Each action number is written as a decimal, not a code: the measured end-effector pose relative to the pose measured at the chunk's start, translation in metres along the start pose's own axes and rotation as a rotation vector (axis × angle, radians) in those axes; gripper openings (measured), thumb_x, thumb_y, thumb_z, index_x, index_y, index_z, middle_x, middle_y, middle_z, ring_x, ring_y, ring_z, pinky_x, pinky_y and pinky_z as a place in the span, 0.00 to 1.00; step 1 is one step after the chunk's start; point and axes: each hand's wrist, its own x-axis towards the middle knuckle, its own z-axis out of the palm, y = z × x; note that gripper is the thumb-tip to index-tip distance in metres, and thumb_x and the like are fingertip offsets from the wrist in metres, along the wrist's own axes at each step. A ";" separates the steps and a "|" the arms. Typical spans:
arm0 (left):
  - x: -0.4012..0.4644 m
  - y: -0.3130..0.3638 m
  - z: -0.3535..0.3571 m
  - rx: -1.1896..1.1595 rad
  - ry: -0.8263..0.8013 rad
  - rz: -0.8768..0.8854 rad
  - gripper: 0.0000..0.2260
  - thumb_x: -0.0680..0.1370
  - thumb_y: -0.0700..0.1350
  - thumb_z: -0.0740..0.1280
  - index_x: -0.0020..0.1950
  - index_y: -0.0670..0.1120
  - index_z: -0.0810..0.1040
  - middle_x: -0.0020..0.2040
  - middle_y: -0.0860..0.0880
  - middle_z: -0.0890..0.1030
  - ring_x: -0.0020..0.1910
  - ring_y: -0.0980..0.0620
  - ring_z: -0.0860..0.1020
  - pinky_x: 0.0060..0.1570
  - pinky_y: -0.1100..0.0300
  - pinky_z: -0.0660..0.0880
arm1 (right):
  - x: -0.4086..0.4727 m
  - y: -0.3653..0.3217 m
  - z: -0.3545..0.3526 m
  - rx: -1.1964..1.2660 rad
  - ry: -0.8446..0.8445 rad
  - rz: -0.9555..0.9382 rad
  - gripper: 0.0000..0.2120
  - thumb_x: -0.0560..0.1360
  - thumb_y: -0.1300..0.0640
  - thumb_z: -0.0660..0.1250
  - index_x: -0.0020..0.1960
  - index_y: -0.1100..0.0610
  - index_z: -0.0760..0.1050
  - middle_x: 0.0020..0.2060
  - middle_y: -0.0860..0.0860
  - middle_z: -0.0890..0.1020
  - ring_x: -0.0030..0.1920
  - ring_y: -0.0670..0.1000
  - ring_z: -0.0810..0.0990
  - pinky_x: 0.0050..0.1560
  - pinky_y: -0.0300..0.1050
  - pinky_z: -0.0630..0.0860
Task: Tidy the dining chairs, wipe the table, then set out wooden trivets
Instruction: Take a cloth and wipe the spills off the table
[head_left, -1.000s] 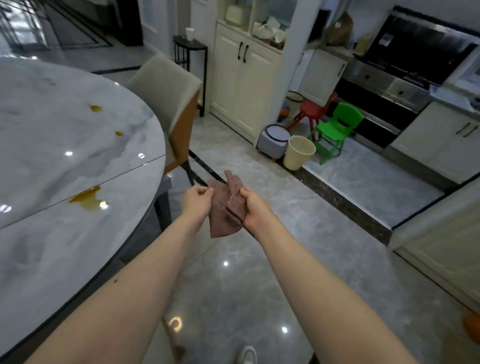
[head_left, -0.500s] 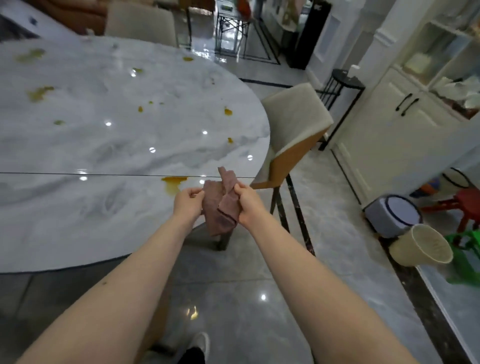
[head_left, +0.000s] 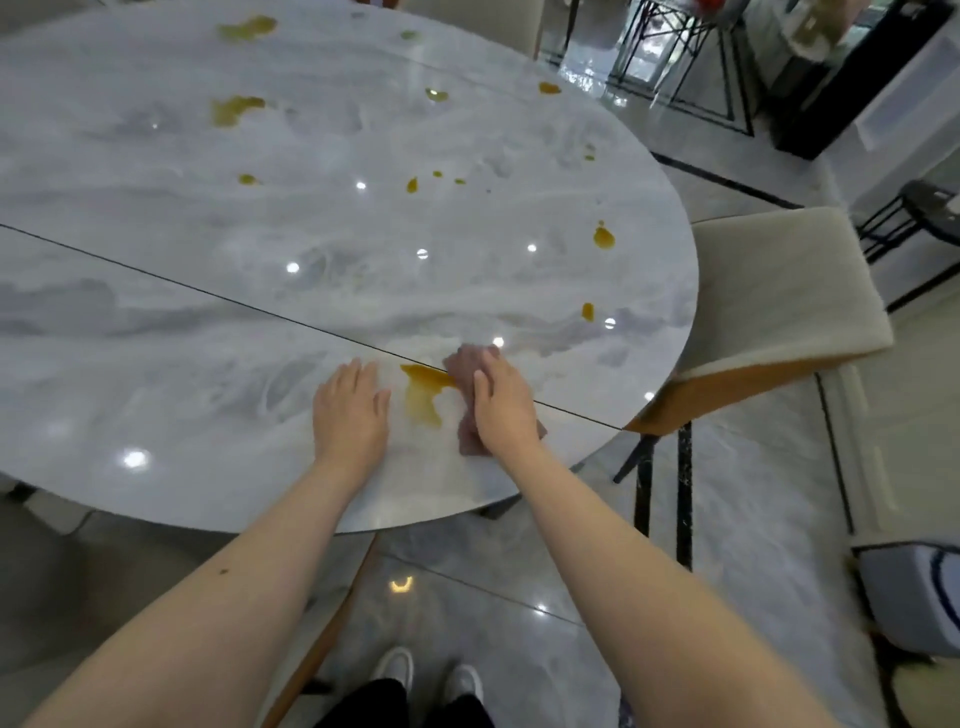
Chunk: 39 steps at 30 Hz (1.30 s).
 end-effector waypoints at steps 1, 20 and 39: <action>0.000 -0.006 0.006 0.077 -0.021 -0.023 0.20 0.82 0.47 0.54 0.72 0.40 0.66 0.73 0.39 0.65 0.73 0.41 0.62 0.71 0.46 0.55 | 0.006 0.013 0.013 -0.130 -0.074 -0.035 0.19 0.82 0.57 0.53 0.72 0.60 0.67 0.71 0.56 0.68 0.73 0.53 0.62 0.71 0.38 0.53; -0.008 -0.027 0.024 0.194 0.099 -0.107 0.26 0.81 0.51 0.44 0.74 0.42 0.64 0.75 0.46 0.64 0.75 0.48 0.59 0.73 0.53 0.47 | 0.053 0.020 0.060 -0.443 -0.503 -0.719 0.28 0.77 0.46 0.41 0.76 0.47 0.57 0.76 0.48 0.59 0.77 0.52 0.52 0.75 0.53 0.46; -0.051 -0.040 0.004 0.186 0.155 -0.193 0.26 0.80 0.47 0.44 0.72 0.36 0.65 0.73 0.40 0.66 0.74 0.45 0.61 0.74 0.53 0.50 | -0.038 0.007 0.064 -0.458 -0.454 -0.580 0.29 0.76 0.47 0.40 0.77 0.49 0.56 0.76 0.51 0.58 0.77 0.55 0.51 0.74 0.53 0.41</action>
